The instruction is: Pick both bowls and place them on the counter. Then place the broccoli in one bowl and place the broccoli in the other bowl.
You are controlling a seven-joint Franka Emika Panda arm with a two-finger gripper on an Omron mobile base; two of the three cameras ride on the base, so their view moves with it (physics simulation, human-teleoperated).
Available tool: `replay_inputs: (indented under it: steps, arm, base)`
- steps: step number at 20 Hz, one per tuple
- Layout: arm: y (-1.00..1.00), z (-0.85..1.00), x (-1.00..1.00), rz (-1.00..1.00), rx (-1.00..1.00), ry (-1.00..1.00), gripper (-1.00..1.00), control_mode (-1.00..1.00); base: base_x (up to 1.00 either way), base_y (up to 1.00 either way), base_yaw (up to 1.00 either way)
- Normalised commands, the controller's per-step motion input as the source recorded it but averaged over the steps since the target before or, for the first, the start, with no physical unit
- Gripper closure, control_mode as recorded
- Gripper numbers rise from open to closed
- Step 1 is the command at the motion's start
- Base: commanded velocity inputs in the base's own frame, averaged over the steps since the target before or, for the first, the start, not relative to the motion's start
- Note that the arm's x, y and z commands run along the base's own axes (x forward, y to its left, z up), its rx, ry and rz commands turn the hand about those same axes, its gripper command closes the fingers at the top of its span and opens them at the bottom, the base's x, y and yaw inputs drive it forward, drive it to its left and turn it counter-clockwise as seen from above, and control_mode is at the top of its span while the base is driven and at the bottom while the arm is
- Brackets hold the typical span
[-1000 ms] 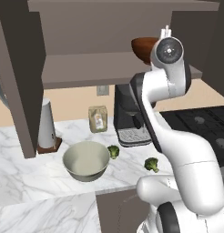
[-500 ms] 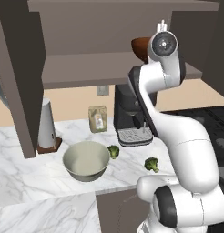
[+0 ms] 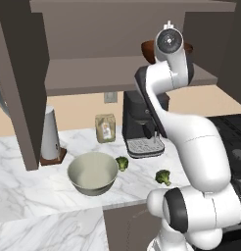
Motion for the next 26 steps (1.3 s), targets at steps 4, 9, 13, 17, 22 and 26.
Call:
replay_inputs:
  steps: [4, 9, 13, 17, 22, 26]
  arm:
    - [-0.06, -0.18, 0.3, 0.0, 0.0, 0.0, -1.0, -1.0]
    - [-0.09, -0.06, 0.18, 0.0, -0.02, -0.01, -1.0, -1.0]
    - [-0.07, 0.0, 0.17, 0.0, 0.0, 0.0, -1.0, -1.0]
    - [-0.01, 0.0, 0.15, -0.03, 0.0, 0.02, -1.0, -1.0]
    - [-0.12, -0.01, 0.26, 0.0, 0.0, 0.17, -1.0, -1.0]
    - [-0.14, -0.03, 0.29, 0.0, 0.0, 0.17, -1.0, -1.0]
  base:
    - [0.0, 0.0, 0.0]
    - [0.0, 0.0, 0.0]
    - [0.0, 0.0, 0.0]
    - [0.0, 0.0, 0.0]
    - [0.0, 0.0, 0.0]
    - [0.0, 0.0, 0.0]
